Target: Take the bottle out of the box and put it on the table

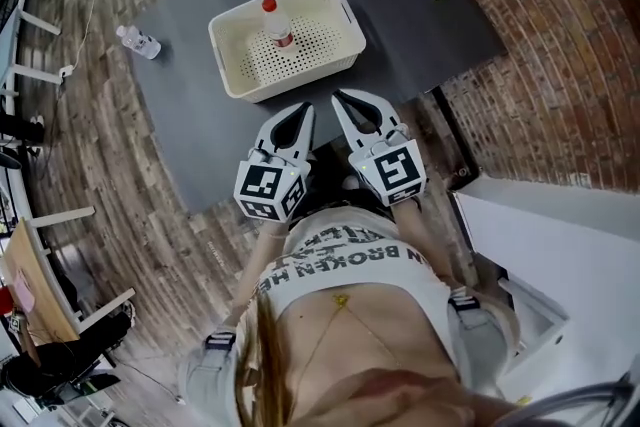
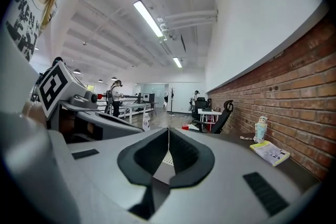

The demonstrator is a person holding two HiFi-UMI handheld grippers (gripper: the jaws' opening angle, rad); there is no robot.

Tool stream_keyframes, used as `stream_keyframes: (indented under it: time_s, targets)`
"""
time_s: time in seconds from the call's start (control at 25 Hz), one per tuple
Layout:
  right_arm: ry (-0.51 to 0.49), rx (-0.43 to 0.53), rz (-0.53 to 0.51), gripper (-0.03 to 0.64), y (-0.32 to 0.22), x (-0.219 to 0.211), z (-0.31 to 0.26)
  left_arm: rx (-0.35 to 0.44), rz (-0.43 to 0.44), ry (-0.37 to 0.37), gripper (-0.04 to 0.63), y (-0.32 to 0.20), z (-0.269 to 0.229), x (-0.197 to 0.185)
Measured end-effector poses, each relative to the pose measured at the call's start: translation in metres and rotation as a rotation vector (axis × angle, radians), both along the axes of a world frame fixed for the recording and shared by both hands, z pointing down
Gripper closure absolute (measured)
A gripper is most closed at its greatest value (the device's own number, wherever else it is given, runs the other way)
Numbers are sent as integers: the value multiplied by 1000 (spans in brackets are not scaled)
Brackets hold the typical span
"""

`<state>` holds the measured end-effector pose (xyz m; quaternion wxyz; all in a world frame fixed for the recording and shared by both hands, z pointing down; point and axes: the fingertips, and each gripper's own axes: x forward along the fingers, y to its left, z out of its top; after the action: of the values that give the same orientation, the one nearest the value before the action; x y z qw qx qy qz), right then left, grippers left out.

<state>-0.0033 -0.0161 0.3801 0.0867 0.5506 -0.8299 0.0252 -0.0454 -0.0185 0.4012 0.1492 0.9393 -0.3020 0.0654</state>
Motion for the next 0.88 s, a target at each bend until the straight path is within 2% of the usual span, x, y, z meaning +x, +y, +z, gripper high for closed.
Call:
stream_keyframes:
  time_s: [0.2,0.44,0.88]
  targets:
    - [11,2,27,607,-38,-4,1,-1,35,-2,591,-37,3,-4]
    - [24,-3,11,607,-77,-24,6,2,36,7,591,-73,7,-22]
    - [79,-48,-98,607,-109,-62,24,-15,-90,6,591,-97,15,-73]
